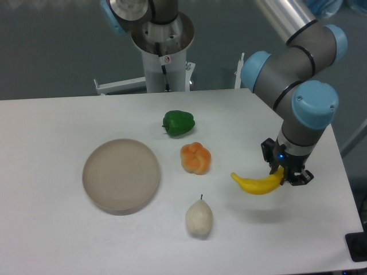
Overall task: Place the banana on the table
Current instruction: 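Carry the held yellow banana toward the pear, moving the gripper lower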
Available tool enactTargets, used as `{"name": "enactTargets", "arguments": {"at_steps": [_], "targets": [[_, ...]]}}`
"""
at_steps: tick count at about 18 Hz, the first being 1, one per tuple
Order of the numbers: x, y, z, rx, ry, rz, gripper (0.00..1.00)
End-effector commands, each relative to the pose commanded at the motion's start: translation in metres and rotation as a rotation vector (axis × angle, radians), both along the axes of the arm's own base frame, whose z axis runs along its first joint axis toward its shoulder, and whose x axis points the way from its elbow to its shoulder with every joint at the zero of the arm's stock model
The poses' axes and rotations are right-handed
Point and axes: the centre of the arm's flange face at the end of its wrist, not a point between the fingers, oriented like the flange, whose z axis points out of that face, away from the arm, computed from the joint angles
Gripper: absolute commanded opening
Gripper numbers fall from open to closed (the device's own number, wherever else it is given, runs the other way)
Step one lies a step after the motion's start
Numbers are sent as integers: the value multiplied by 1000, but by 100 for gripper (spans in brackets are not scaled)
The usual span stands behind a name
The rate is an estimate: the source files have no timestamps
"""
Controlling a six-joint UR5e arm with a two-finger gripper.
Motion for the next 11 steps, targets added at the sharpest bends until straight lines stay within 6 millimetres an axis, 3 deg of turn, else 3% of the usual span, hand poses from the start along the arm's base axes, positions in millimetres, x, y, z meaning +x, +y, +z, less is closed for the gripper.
{"name": "enactTargets", "arguments": {"at_steps": [6,11], "targets": [[5,8,-14,-9,-17,55,8],[12,21,-49,-37,-59,237,8]]}}
